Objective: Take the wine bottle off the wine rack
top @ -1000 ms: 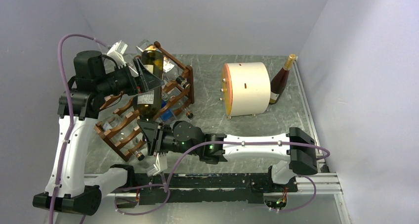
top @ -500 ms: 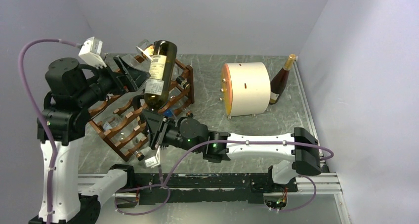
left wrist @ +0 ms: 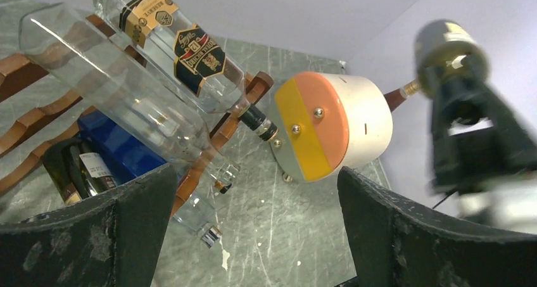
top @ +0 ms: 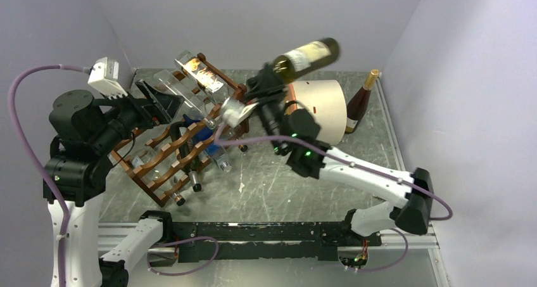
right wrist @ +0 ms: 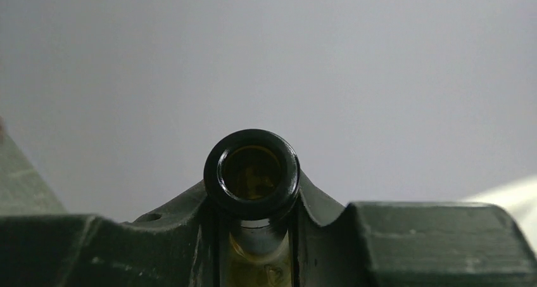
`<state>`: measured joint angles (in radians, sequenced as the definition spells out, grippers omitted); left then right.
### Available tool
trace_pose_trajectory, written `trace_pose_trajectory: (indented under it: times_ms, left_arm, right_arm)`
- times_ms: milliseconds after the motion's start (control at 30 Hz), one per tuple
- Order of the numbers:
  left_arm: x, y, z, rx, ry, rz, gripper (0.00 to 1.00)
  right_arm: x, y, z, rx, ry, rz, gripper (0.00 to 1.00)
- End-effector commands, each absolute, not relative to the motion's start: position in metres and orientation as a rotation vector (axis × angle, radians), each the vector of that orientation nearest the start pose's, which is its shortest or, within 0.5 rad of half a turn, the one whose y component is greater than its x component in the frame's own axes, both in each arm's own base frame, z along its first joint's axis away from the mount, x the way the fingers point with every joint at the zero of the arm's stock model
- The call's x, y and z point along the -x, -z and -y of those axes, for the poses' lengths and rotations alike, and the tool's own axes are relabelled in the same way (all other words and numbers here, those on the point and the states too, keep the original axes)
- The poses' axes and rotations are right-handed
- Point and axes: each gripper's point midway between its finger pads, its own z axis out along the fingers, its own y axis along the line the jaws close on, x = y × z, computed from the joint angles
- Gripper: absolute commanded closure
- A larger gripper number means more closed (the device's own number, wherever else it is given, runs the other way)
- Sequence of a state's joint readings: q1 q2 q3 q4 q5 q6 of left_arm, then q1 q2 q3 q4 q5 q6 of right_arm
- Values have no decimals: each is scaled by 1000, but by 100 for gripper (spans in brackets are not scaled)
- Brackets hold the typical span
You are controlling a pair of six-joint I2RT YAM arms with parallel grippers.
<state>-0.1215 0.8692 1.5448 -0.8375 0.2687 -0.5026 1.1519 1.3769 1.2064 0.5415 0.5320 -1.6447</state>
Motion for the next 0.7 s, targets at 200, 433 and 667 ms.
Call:
trace_pose_trajectory:
  times_ms: [200, 433, 667]
  left_arm:
    - [-233, -435, 99, 136, 720, -1756, 1]
    - [-237, -426, 102, 127, 733, -1780, 1]
    - [-239, -419, 105, 123, 746, -1793, 1]
  right_arm:
    - [-274, -530, -146, 437, 425, -1107, 100]
    - [-263, -516, -100, 204, 349, -1281, 100]
    - [-261, -482, -63, 33, 443, -1386, 100]
